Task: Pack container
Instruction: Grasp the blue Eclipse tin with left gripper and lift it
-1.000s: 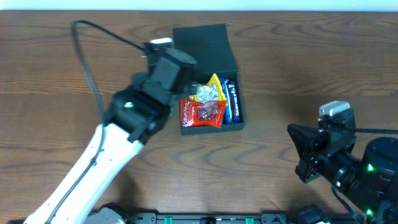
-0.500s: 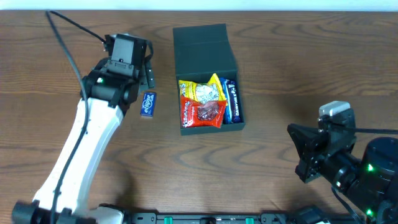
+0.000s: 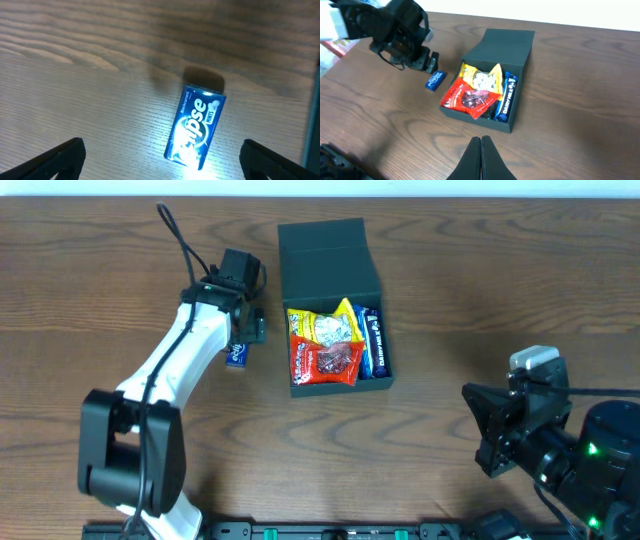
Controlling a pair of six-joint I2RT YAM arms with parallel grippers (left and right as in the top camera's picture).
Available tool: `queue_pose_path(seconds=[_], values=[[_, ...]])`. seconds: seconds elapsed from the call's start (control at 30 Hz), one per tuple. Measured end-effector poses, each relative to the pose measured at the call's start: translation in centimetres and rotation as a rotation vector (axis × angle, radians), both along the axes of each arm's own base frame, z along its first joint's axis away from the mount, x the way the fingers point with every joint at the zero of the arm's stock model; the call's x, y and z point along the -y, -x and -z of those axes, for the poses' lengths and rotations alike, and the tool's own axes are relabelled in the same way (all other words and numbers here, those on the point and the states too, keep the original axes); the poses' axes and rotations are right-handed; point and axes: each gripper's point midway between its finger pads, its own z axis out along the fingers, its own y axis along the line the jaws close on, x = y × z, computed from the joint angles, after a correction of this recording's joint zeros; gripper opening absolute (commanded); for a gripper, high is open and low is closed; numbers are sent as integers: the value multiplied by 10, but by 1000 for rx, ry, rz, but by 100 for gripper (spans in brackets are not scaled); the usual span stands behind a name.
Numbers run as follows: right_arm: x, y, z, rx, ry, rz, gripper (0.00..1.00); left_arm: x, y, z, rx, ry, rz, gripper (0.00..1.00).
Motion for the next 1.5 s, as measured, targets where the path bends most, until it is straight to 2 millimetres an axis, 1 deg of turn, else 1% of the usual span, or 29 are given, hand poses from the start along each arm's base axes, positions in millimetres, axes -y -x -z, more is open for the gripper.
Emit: queue_pose_path(seconds=[0.13,0.33,0.43,0.57,0.7,0.8,1.0,1.13,1.3,1.5], values=[[0,0,0,0,0,0,1,3,-1,20,-41,6,12,88],[0,0,0,0,0,0,2,7,2,41,-94,17,17,88],[0,0,0,0,0,0,2,6,3,50,-118,35,11,83],[0,0,0,0,0,0,2,9,0,61,-131,92,3,80],[0,0,0,0,0,0,2,14,-4,62,-120,126,7,79],[0,0,0,0,0,0,2,16,-4,63,-121,138,11,72],[0,0,0,0,0,0,2,20,-7,63,-106,161,14,70],[0,0,0,0,0,0,2,21,-4,67,-115,169,14,66],[0,0,0,1,0,0,2,22,-2,69,-117,175,16,56],[0,0,0,0,0,0,2,21,-2,71,-114,171,14,56]])
